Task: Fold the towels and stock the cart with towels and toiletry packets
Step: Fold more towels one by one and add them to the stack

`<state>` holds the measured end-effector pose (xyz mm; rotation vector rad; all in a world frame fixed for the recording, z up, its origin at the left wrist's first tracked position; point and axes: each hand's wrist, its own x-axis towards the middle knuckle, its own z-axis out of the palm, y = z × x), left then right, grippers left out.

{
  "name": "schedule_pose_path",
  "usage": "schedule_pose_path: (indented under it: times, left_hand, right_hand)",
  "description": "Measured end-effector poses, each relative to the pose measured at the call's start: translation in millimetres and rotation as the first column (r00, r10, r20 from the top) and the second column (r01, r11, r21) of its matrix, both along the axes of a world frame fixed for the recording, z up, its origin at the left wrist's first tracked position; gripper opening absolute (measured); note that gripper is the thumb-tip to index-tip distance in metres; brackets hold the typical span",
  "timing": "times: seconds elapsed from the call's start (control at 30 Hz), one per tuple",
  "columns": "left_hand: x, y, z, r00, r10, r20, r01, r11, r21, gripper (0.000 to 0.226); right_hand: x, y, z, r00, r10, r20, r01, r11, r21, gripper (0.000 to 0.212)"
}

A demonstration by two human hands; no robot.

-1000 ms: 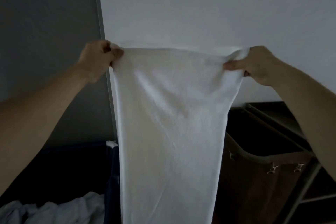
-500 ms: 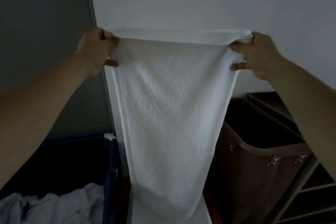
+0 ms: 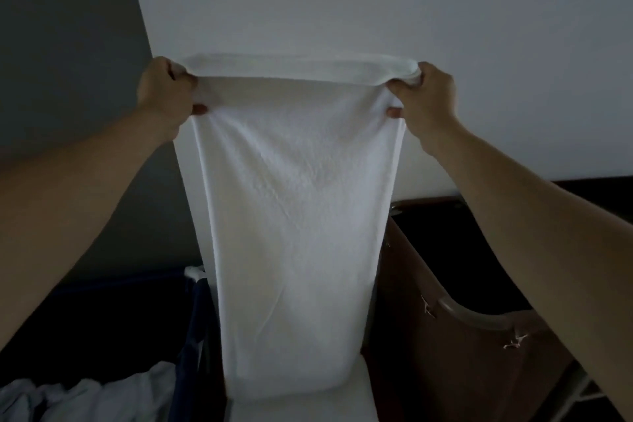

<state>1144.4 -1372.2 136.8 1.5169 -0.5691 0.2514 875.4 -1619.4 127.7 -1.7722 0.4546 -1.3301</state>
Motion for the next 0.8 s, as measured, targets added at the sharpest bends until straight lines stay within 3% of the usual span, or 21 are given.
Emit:
schedule_pose_path:
  times: [0.2, 0.43, 0.53, 0.67, 0.8]
  left_hand:
    - [-20.1, 27.0, 4.3, 0.996, -0.048, 0.075, 0.052, 0.997, -0.050, 0.018]
    - [-77.3, 83.7, -32.7, 0.993, -0.114, 0.023, 0.114, 0.993, -0.014, 0.010]
    - [-115.8, 119.5, -53.3, 0.985, -0.171, -0.032, 0.172, 0.985, 0.023, 0.009]
    - [-175.1, 177.2, -99.2, 0.962, -0.226, -0.155, 0.237, 0.970, 0.052, 0.029]
    - [-226.4, 241.9, -167.9, 0.886, -0.292, -0.360, 0.349, 0.931, 0.105, 0.012]
  right_hand:
    - [-13.5, -2.8, 1.8, 0.997, 0.063, 0.054, -0.060, 0.997, -0.056, 0.022]
    - [-67.5, 35.5, -25.0, 0.995, 0.092, -0.028, -0.094, 0.992, -0.079, 0.020]
    - [-104.1, 64.3, -44.1, 0.992, 0.095, -0.079, -0.101, 0.992, -0.082, 0.018]
    - [-160.9, 116.7, -84.5, 0.973, 0.171, -0.153, -0.168, 0.985, 0.029, 0.015]
    - [-218.7, 168.2, -150.3, 0.917, 0.216, -0.335, -0.168, 0.972, 0.165, 0.019]
